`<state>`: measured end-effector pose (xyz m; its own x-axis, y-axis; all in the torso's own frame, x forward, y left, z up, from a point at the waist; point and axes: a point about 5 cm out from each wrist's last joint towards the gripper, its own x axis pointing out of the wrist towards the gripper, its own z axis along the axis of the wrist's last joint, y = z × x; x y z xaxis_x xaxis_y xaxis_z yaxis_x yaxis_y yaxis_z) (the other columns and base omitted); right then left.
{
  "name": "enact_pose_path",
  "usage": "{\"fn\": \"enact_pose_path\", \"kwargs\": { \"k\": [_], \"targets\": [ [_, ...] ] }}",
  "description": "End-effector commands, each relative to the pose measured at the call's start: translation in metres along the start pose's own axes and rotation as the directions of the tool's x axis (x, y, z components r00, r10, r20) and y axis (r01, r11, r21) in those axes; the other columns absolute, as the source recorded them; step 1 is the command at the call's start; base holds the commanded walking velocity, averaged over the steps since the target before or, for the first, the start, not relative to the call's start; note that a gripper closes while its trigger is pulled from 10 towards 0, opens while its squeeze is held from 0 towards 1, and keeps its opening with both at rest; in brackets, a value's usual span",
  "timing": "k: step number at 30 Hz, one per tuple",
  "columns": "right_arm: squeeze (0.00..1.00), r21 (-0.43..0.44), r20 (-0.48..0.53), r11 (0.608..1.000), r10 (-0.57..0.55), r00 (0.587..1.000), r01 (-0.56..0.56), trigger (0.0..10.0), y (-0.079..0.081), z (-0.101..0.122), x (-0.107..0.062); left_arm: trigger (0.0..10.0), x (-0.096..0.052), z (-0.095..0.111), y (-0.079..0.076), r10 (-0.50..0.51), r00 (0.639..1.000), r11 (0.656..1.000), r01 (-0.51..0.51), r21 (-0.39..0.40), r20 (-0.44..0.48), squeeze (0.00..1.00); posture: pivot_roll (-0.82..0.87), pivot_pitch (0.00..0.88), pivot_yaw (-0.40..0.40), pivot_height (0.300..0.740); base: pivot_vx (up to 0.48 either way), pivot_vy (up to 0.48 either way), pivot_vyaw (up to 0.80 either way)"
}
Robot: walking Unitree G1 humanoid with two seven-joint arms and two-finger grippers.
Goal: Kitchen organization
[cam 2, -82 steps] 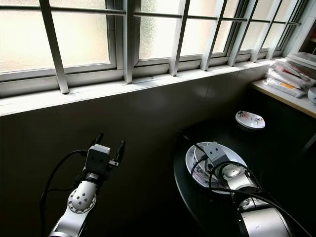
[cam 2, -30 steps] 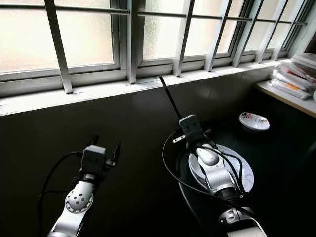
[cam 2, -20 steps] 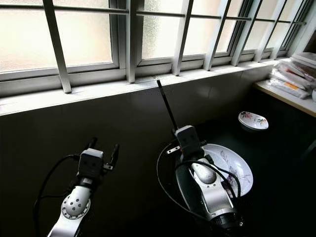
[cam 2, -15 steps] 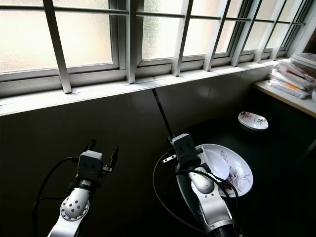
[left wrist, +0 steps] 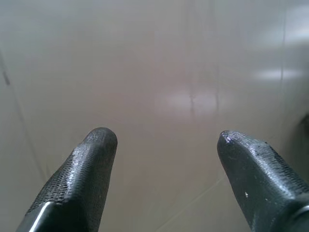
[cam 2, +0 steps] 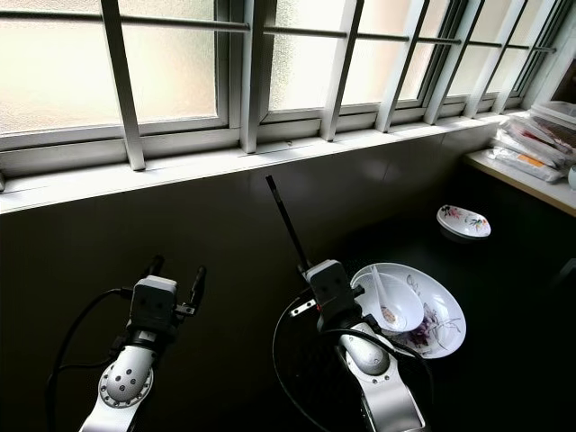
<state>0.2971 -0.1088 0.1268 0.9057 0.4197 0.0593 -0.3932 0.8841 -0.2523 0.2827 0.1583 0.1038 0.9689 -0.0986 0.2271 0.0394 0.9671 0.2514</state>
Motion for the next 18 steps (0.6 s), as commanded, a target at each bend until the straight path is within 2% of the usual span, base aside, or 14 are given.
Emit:
{"fn": "enact_pose_path", "kwargs": {
  "k": [1, 18],
  "targets": [
    [0.0, -0.017, -0.006, 1.0, -0.012, 1.0, 0.012, 0.0, -0.0033, 0.0015, -0.003, 10.0, -0.0017, 0.0015, -0.0049, -0.013, 1.0, 1.0, 0.013, -0.002, 0.0, 0.0, 0.08, 0.0, -0.103, 0.74, 0.0, 0.0, 0.8],
    [0.0, -0.037, -0.029, 0.999, -0.012, 1.0, 0.011, 0.0, -0.001, -0.0053, -0.0081, 10.0, -0.0102, 0.0012, -0.0123, -0.039, 0.999, 0.999, 0.039, -0.022, -0.005, 0.0, 0.09, 0.0, -0.102, 0.74, 0.0, 0.0, 0.8]
  ]
}}
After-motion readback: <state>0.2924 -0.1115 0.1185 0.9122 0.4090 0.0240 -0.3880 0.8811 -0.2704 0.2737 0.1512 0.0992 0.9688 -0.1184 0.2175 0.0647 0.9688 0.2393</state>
